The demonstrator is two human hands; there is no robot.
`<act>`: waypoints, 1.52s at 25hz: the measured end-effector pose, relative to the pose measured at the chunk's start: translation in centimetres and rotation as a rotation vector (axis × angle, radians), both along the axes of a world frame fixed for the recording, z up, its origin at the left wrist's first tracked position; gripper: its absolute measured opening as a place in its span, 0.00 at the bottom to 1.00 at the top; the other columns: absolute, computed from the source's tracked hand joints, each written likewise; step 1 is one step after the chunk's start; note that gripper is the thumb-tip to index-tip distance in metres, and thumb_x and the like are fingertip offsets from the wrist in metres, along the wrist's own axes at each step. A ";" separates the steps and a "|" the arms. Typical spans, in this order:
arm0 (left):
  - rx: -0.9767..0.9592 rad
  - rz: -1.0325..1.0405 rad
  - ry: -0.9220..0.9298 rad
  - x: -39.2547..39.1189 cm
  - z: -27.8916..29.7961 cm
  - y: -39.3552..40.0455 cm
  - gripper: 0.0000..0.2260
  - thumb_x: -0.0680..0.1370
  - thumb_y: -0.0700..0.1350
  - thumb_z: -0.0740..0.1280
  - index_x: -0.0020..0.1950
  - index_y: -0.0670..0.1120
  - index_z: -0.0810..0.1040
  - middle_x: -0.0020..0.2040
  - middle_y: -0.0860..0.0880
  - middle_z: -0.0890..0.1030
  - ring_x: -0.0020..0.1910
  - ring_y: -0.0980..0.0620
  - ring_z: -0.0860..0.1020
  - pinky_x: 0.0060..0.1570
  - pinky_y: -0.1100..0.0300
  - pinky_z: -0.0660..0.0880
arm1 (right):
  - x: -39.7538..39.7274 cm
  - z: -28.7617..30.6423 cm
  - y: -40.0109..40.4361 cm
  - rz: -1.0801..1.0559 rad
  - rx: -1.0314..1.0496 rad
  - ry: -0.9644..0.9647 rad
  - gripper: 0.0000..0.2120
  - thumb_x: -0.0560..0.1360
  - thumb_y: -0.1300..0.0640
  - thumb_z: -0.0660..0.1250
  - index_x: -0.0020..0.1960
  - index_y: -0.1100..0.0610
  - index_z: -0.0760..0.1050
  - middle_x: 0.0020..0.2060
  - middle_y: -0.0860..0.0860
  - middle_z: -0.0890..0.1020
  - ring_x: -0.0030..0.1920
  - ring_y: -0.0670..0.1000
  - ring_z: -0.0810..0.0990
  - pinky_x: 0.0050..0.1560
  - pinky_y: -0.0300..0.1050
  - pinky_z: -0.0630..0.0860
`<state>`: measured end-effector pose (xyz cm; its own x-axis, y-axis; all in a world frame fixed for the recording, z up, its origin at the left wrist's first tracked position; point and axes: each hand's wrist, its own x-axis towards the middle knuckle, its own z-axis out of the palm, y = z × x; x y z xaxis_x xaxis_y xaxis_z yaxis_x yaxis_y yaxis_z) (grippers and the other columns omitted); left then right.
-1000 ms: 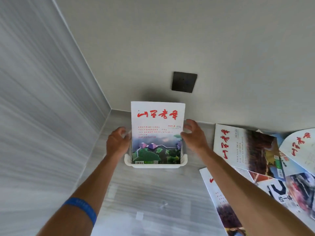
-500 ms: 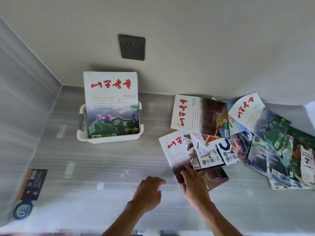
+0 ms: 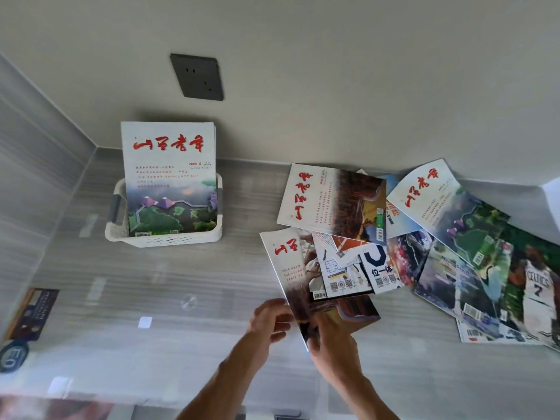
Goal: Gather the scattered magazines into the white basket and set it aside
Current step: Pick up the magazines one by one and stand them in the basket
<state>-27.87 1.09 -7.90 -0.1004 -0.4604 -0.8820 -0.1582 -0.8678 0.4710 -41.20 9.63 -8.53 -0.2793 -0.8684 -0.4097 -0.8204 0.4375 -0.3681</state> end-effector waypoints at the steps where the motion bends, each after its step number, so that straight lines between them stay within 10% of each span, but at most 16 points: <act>1: -0.065 -0.062 -0.015 -0.9 -0.1 -0.3 0.06 0.72 0.44 0.69 0.49 0.46 0.81 0.36 0.46 0.81 0.34 0.49 0.77 0.36 0.58 0.73 | -1.2 -0.2 0.5 0.001 0.004 -0.066 0.11 0.70 0.55 0.64 0.52 0.48 0.72 0.45 0.47 0.83 0.45 0.54 0.82 0.40 0.46 0.75; 6: -0.359 -0.194 -0.167 -3.4 1.1 -2.9 0.14 0.70 0.38 0.64 0.51 0.50 0.82 0.45 0.50 0.85 0.34 0.50 0.81 0.33 0.56 0.78 | -4.8 1.0 1.7 0.133 0.095 -0.303 0.20 0.73 0.59 0.64 0.63 0.45 0.74 0.56 0.43 0.82 0.49 0.45 0.82 0.51 0.39 0.77; 11: -0.686 -0.348 -0.193 2.8 3.2 -2.2 0.07 0.72 0.39 0.67 0.40 0.51 0.80 0.39 0.57 0.85 0.28 0.56 0.78 0.24 0.62 0.70 | -5.8 3.7 -3.5 -0.151 -0.092 -0.508 0.19 0.74 0.58 0.69 0.63 0.47 0.73 0.43 0.46 0.86 0.37 0.42 0.83 0.41 0.43 0.79; 14: -0.858 -0.411 -0.165 11.1 5.0 -1.7 0.04 0.70 0.45 0.68 0.36 0.52 0.78 0.31 0.56 0.80 0.28 0.61 0.72 0.27 0.64 0.66 | -5.3 5.7 -8.0 -0.298 -0.162 -0.717 0.31 0.71 0.58 0.75 0.68 0.43 0.66 0.58 0.37 0.76 0.49 0.44 0.80 0.52 0.43 0.74; 17: -0.866 -0.462 -0.181 16.3 8.2 -3.6 0.04 0.70 0.48 0.69 0.40 0.49 0.83 0.35 0.49 0.84 0.33 0.61 0.74 0.32 0.62 0.69 | -3.2 8.1 -12.4 -0.235 -0.065 -0.855 0.23 0.71 0.65 0.74 0.61 0.49 0.73 0.54 0.44 0.80 0.42 0.48 0.81 0.38 0.44 0.76; 26: -0.945 -0.187 -0.485 20.4 8.1 -8.5 0.08 0.70 0.40 0.73 0.35 0.52 0.82 0.28 0.56 0.82 0.26 0.60 0.79 0.30 0.58 0.80 | 4.9 9.3 -15.5 -0.094 -0.172 -0.747 0.10 0.77 0.66 0.67 0.44 0.51 0.80 0.33 0.41 0.85 0.35 0.36 0.80 0.42 0.38 0.74; 29: -0.976 -0.164 -0.411 21.4 8.2 -8.7 0.05 0.72 0.39 0.72 0.39 0.49 0.82 0.31 0.47 0.83 0.29 0.50 0.81 0.29 0.50 0.80 | 6.6 10.0 -16.3 -0.080 -0.222 -0.614 0.04 0.78 0.61 0.67 0.50 0.58 0.81 0.37 0.48 0.83 0.37 0.46 0.80 0.39 0.39 0.73; 34: -1.131 0.214 -0.178 24.1 13.9 -15.9 0.11 0.75 0.33 0.69 0.43 0.51 0.81 0.35 0.53 0.85 0.30 0.56 0.80 0.27 0.66 0.76 | 9.5 16.3 -23.1 -0.135 -0.484 -0.846 0.11 0.79 0.61 0.65 0.48 0.45 0.79 0.41 0.40 0.86 0.36 0.42 0.84 0.36 0.36 0.80; 38: -1.100 0.291 -0.330 25.6 16.1 -23.5 0.11 0.74 0.36 0.71 0.39 0.53 0.82 0.35 0.51 0.84 0.33 0.52 0.83 0.27 0.66 0.75 | 13.2 16.3 -29.3 -0.156 -0.485 -0.810 0.09 0.81 0.58 0.61 0.49 0.46 0.76 0.48 0.43 0.83 0.35 0.44 0.85 0.35 0.38 0.81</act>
<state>-2.25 -22.37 8.15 0.2919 -0.9557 0.0388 -0.2751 -0.0451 0.9604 -28.01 -19.64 7.74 -0.1958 -0.9713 -0.1347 -0.1827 0.1711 -0.9682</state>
